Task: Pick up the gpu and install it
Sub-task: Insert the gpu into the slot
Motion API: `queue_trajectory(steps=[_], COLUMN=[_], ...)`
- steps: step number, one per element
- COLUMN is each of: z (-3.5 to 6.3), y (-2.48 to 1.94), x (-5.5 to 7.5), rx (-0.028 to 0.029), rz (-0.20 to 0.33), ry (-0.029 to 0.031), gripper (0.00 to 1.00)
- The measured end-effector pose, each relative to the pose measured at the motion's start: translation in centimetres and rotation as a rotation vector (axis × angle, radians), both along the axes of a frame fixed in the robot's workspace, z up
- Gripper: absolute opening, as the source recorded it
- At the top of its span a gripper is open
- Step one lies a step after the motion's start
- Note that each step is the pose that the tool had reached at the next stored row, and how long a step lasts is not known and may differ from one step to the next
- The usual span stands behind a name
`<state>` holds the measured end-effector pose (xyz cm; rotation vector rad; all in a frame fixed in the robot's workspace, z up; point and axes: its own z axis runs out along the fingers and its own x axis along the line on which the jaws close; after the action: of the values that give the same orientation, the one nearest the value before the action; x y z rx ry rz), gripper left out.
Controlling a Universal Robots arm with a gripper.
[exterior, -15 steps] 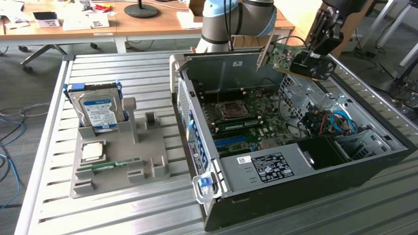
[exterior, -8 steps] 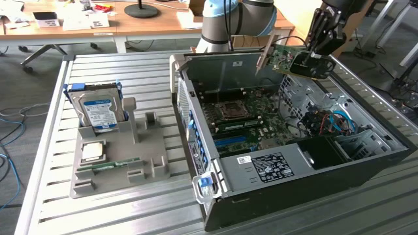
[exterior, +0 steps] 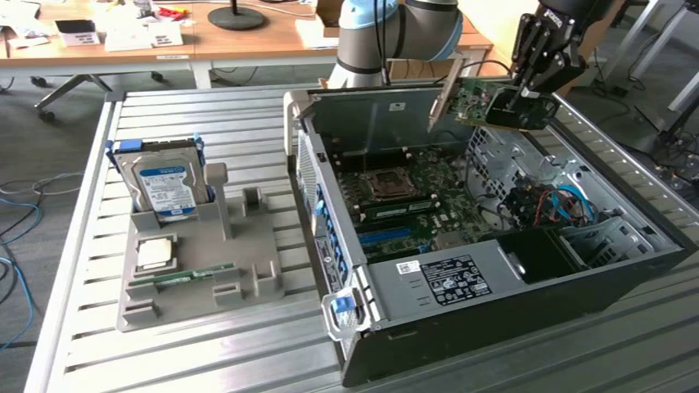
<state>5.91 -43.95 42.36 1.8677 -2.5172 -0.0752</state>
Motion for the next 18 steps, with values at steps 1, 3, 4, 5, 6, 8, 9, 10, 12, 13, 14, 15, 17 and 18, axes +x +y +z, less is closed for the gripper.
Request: queue_trajectory(steps=[1, 3, 4, 5, 6, 8, 9, 10, 12, 13, 14, 15, 17, 18], z=[0.00, 0.00, 0.00, 0.00, -0.01, -0.01, -0.01, -0.01, -0.01, 0.00, -0.01, -0.01, -0.01, -0.01], y=[0.00, 0.00, 0.00, 0.00, 0.00, 0.00, 0.00, 0.00, 0.00, 0.00, 0.00, 0.00, 0.00, 0.00], x=[0.00, 0.00, 0.00, 0.00, 0.00, 0.00, 0.00, 0.00, 0.00, 0.00, 0.00, 0.00, 0.00, 0.00], rx=[0.0000, 0.0000, 0.0000, 0.0000, 0.0000, -0.0006, -0.0009, -0.0010, -0.0011, -0.0011, -0.0010, -0.0010, -0.0010, -0.0010], rz=[0.015, 0.041, 0.053, 0.064, 0.074, 0.086, 0.086, 0.086, 0.086, 0.086, 0.086, 0.086, 0.086, 0.086], ry=[0.0000, 0.0000, 0.0000, 0.0000, 0.0000, 0.0000, 0.0001, 0.0001, 0.0001, 0.0001, 0.0000, 0.0001, 0.0001, 0.0001], gripper=[0.27, 0.27, 0.27, 0.27, 0.27, 0.27, 0.27, 0.27, 0.27, 0.27, 0.27, 0.27, 0.27, 0.27])
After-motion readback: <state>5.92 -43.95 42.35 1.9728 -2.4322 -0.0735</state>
